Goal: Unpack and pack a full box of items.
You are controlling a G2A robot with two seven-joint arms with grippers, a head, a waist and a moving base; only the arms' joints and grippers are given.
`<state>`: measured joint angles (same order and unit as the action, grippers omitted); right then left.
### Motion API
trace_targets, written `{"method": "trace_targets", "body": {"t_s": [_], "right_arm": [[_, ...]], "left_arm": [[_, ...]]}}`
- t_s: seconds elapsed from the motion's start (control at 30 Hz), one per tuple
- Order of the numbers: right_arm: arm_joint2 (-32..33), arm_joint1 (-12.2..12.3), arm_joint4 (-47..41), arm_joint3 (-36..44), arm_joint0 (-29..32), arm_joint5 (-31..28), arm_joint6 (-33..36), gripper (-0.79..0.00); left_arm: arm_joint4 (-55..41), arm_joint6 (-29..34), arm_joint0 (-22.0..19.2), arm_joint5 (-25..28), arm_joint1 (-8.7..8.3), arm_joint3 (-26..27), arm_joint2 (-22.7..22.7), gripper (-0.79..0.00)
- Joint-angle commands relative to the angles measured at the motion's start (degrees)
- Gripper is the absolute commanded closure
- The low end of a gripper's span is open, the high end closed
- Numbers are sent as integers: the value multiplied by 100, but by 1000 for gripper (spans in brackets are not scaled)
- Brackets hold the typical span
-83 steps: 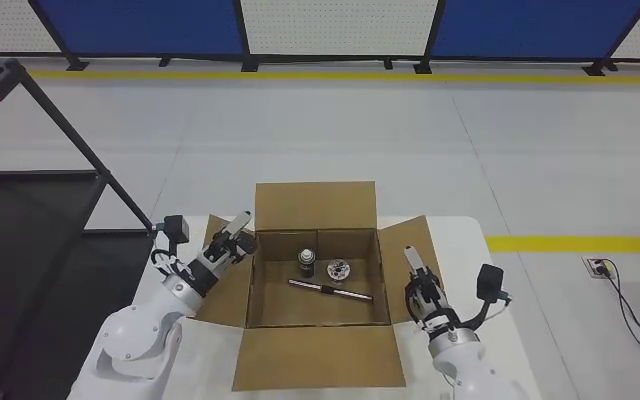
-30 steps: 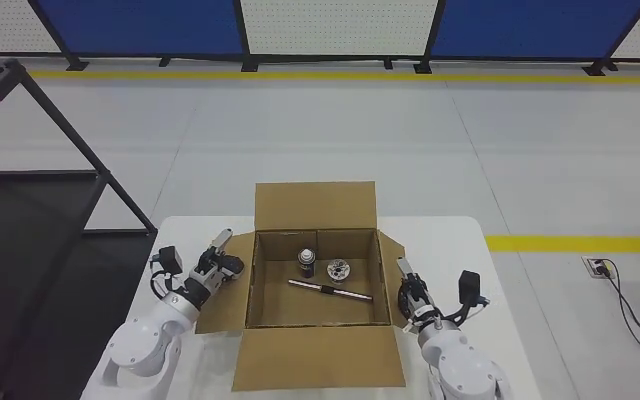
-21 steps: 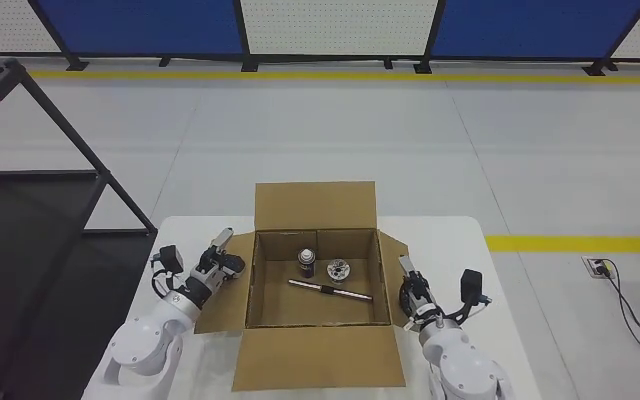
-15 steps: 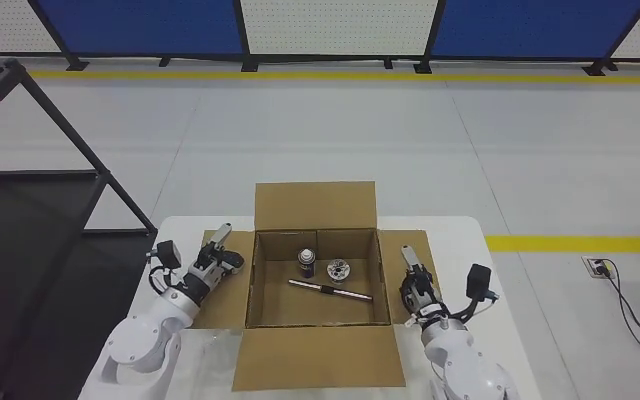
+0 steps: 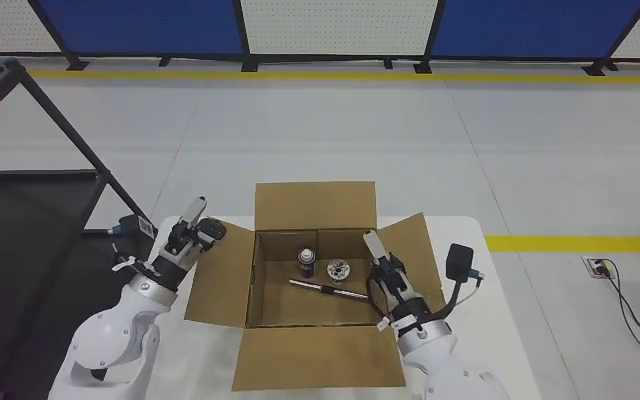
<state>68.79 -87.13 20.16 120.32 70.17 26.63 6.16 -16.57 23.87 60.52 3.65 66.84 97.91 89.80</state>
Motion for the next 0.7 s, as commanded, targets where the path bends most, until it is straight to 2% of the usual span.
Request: {"method": "trace_targets", "body": {"t_s": [0.0,0.4,0.53,0.67], "right_arm": [[8,0,-8,-2,5,-4,-5,-785],[-9,3,15,-11,9,-36,15,-785],[-259,30,370,-125,-161,-267,458,-785],[-505,32,796,-472,-759,48,1114,-785]], "left_arm": [[-19,15,7,2,-1,17,7,-785],[-19,15,7,2,-1,17,7,-785],[-145,-154,35,-16,6,56,77,-785],[-447,-405,69,-137,1,77,350,-785]]}}
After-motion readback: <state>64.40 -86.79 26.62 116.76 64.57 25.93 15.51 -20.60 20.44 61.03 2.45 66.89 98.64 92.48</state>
